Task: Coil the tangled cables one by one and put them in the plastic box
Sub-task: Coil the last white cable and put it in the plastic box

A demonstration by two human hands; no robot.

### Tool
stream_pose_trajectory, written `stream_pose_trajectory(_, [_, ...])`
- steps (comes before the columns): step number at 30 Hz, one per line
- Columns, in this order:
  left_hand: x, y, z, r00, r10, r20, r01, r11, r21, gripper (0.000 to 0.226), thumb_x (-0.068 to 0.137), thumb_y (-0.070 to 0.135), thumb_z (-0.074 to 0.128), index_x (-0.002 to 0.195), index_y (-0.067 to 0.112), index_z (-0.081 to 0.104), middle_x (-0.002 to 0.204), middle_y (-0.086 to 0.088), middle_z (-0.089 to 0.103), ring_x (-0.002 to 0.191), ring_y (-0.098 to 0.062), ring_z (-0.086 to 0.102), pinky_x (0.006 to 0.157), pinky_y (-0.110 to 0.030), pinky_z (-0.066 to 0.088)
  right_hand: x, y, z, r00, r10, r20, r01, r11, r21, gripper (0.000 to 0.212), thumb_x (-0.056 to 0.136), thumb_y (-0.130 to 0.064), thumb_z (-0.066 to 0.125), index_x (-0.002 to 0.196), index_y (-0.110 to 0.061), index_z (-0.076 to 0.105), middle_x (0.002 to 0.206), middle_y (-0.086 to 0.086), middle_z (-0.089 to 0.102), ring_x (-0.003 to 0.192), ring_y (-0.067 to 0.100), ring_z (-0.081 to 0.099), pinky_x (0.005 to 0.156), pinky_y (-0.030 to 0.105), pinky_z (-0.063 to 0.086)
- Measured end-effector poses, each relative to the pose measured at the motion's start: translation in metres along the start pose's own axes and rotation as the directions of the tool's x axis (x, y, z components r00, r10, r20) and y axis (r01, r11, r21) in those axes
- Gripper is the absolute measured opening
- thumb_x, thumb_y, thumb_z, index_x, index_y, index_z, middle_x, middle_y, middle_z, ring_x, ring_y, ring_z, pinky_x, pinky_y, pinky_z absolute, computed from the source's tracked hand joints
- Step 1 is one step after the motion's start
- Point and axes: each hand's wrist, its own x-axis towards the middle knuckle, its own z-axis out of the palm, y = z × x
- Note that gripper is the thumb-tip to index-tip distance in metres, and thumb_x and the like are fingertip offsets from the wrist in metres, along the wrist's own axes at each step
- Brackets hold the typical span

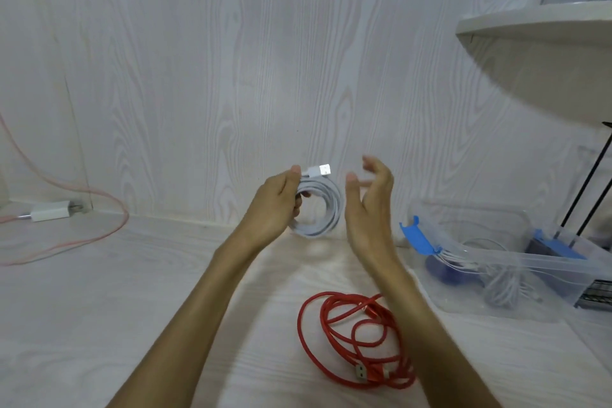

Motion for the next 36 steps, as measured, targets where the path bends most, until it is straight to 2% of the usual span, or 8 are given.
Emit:
stream_pose_trajectory(2, [-0.002,0.002,-0.009,0.988,-0.012,0.153,-0.017,0.983,0.182,0.046,0.103,0.035,0.029,0.070,0.013,0.053,0.059,0.002,0.045,0.051,-0.011,0.040,0.061,-0.028,0.036,0.009,0.000,-0.024,0.921,-0.140,0.365,0.225,0.953,-0.203,0.064,0.092,-0.024,0.057,0.145,-0.024,0.020,0.145,-0.006,0.025,0.129,0.010,0.031,0.104,0.023,0.026])
stream_pose_trajectory(5, [-0.005,0.011,-0.007,0.963,-0.031,0.266,-0.068,0.933,0.354,0.048,0.104,0.035,0.027,0.062,0.014,0.040,0.057,0.001,0.042,0.051,-0.014,0.039,0.061,-0.029,0.034,0.009,0.000,-0.036,0.759,0.034,0.650,0.331,0.840,-0.431,0.079,0.082,-0.026,0.068,0.145,-0.027,0.020,0.148,-0.004,0.027,0.134,0.017,0.029,0.110,0.037,0.031])
stream_pose_trajectory(9, [-0.011,0.017,0.004,0.946,-0.118,0.301,-0.063,0.847,0.528,0.050,0.104,0.035,0.024,0.061,0.014,0.040,0.060,-0.002,0.047,0.059,-0.020,0.044,0.069,-0.032,0.037,-0.002,-0.004,-0.031,0.750,0.145,0.646,0.257,0.835,-0.487,0.029,0.091,-0.034,0.056,0.112,-0.020,0.042,0.105,0.001,0.060,0.090,0.020,0.059,0.078,0.039,0.049])
stream_pose_trajectory(12, [-0.021,0.013,0.008,0.921,-0.181,0.346,-0.037,0.842,0.537,0.050,0.103,0.037,0.023,0.062,0.015,0.041,0.059,0.000,0.046,0.055,-0.015,0.043,0.068,-0.030,0.038,-0.011,-0.003,-0.034,0.742,0.173,0.648,0.304,0.775,-0.554,0.027,0.094,-0.039,0.049,0.111,-0.021,0.038,0.096,0.001,0.057,0.079,0.020,0.056,0.062,0.032,0.039])
stream_pose_trajectory(15, [-0.034,0.016,0.019,0.906,-0.186,0.381,-0.074,0.815,0.574,0.052,0.103,0.038,0.021,0.062,0.014,0.042,0.060,0.001,0.051,0.059,-0.018,0.053,0.070,-0.029,0.042,-0.029,0.004,-0.041,0.758,0.155,0.634,0.385,0.678,-0.626,0.045,0.091,-0.037,0.049,0.131,-0.023,0.031,0.108,0.005,0.059,0.093,0.028,0.058,0.067,0.032,0.033])
stream_pose_trajectory(21, [-0.073,0.043,0.067,0.899,-0.107,0.425,-0.242,0.689,0.684,0.050,0.104,0.034,0.017,0.061,0.016,0.036,0.082,-0.015,0.060,0.080,-0.033,0.058,0.073,-0.035,0.042,-0.063,-0.003,-0.105,0.675,0.347,0.651,0.100,0.831,-0.547,0.034,0.082,-0.048,0.063,0.097,-0.027,0.041,0.083,-0.006,0.054,0.077,0.019,0.052,0.064,0.033,0.039])
stream_pose_trajectory(27, [-0.098,0.073,0.125,0.874,0.067,0.481,-0.324,0.819,0.474,0.057,0.102,0.039,0.019,0.068,0.009,0.053,0.074,-0.014,0.062,0.072,-0.030,0.061,0.072,-0.038,0.044,-0.091,-0.006,-0.174,0.886,0.189,0.424,0.038,0.881,-0.471,0.018,0.092,-0.028,0.052,0.105,-0.016,0.053,0.104,0.007,0.061,0.091,0.025,0.059,0.074,0.039,0.047])
stream_pose_trajectory(36, [-0.103,0.097,0.168,0.879,0.137,0.457,-0.284,0.920,0.271,0.065,0.092,0.057,0.034,0.057,0.008,0.057,0.050,0.000,0.060,0.046,-0.006,0.055,0.054,-0.021,0.042,-0.099,0.012,-0.221,0.951,0.077,0.300,0.113,0.816,-0.567,0.018,0.095,-0.020,0.047,0.106,-0.008,0.040,0.098,0.008,0.053,0.081,0.028,0.053,0.063,0.039,0.040])
